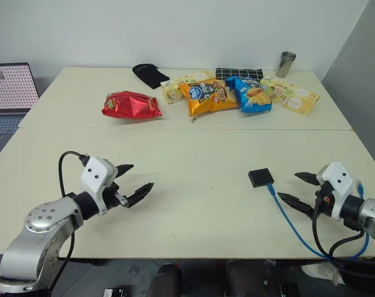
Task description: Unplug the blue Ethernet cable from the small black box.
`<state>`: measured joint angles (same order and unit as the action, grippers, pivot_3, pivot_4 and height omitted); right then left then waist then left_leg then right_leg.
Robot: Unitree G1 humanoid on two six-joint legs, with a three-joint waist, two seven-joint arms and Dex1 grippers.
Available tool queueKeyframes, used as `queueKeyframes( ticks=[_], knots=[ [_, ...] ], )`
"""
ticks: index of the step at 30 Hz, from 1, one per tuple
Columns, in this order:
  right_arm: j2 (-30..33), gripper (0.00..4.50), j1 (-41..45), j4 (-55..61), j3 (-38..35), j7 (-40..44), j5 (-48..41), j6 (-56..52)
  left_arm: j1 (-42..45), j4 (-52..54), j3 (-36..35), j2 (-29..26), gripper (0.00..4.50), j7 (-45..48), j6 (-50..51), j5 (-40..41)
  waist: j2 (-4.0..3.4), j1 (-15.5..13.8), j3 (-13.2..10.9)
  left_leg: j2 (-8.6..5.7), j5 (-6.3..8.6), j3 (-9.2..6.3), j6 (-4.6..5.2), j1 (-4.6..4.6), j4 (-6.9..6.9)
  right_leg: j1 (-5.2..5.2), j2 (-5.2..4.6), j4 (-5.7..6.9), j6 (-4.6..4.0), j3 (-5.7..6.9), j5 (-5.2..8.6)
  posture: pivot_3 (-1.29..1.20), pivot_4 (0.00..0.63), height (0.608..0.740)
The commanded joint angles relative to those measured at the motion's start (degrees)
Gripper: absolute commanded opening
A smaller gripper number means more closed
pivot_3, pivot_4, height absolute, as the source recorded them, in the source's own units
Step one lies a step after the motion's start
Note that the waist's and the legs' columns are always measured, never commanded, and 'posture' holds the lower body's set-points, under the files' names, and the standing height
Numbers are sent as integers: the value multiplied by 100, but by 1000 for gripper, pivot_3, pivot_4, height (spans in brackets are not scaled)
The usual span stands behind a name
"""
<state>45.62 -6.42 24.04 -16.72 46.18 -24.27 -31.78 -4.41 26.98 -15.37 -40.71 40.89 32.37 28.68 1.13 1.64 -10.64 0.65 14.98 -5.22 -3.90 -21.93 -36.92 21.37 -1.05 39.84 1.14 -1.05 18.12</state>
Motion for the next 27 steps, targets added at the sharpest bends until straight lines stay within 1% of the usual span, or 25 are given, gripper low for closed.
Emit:
queueKeyframes(
  ticks=[1, 5, 17, 24, 27],
  knots=[
    [74, 4474, 19, 14, -150, 42, -56, 46, -38, 307, -24, -73, 4500, 97, -72, 78, 0, 0, 0, 0, 0, 0, 0, 0, 0, 0, 0, 0, 0, 0, 0, 0, 150, 740],
    [70, 4474, 64, 11, -105, 30, -44, 47, -91, 387, 10, -67, 4500, 80, 55, 117, 0, 0, 0, 0, 0, 1, 0, 0, 0, 0, 0, 1, 0, -2, 0, 0, 150, 740],
    [54, 4474, -26, 77, -95, -5, 9, 26, -83, 376, 122, -51, 4500, 207, -61, 54, 0, 0, 0, 0, 0, 1, 0, 0, 0, 0, 0, 0, 0, -3, 0, 0, 150, 740],
    [-102, 4474, -190, 384, -130, -196, -137, -174, 126, 347, 293, -61, 4500, 309, -1, 105, 0, -2, 0, 0, 0, 1, 0, 0, 0, 0, 0, 0, 0, -2, 0, 0, 150, 740],
    [-240, 4474, -244, 561, -97, -374, -195, -329, 192, 322, 416, -97, 4500, 513, -155, 68, 0, 1, 0, 0, 0, 4, 0, 1, 0, 0, 1, 1, 0, -4, 0, 0, 150, 740]
  ],
)
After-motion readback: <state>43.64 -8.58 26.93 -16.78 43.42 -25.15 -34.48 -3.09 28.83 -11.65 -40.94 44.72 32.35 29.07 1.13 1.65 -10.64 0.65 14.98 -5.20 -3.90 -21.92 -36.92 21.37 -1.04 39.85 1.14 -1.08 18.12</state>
